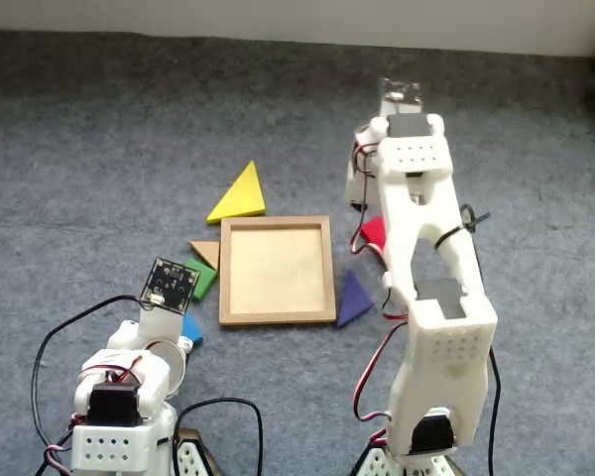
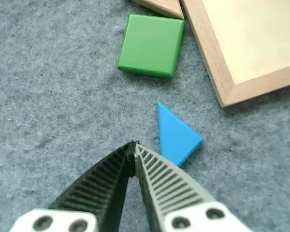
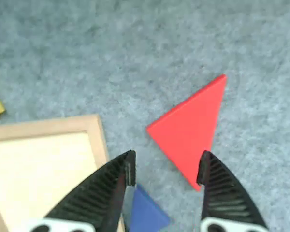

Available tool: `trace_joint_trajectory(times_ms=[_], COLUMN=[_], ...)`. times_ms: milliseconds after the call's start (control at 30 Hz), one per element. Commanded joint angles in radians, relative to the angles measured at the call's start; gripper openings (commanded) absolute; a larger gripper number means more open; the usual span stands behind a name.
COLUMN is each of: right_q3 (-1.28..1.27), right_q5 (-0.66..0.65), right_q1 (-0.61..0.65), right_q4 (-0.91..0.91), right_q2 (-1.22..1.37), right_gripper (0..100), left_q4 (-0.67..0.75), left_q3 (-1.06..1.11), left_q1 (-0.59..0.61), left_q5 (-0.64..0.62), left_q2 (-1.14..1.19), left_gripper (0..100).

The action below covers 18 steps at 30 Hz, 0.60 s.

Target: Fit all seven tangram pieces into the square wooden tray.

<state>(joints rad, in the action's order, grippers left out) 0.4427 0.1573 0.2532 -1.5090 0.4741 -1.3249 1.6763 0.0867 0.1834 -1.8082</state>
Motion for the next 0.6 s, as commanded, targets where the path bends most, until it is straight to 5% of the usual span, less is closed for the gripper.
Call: trace_joint_trajectory(times_ms=[0,367,567], right_q3=[0.039,-0.148,-0.266], right_q5=[-0.012,-0.003,0.026], right_q1=[0.074,-0.01,-0.033], right_q4=[-0.042,0.177,0.274], right_q2=[-0.105,-0.108,-0.108], right_gripper=[19.8,20.0,34.1], left_q4=[-0.005,-0.005,-0.005], left_q3=[0.021,0.021,0.021], left_q1=[0.012,0.012,0.012], left_q5=[-0.009,-0.009,-0.009], left_q2=[-0.008,-0.008,-0.008], left_gripper=[1,1,1])
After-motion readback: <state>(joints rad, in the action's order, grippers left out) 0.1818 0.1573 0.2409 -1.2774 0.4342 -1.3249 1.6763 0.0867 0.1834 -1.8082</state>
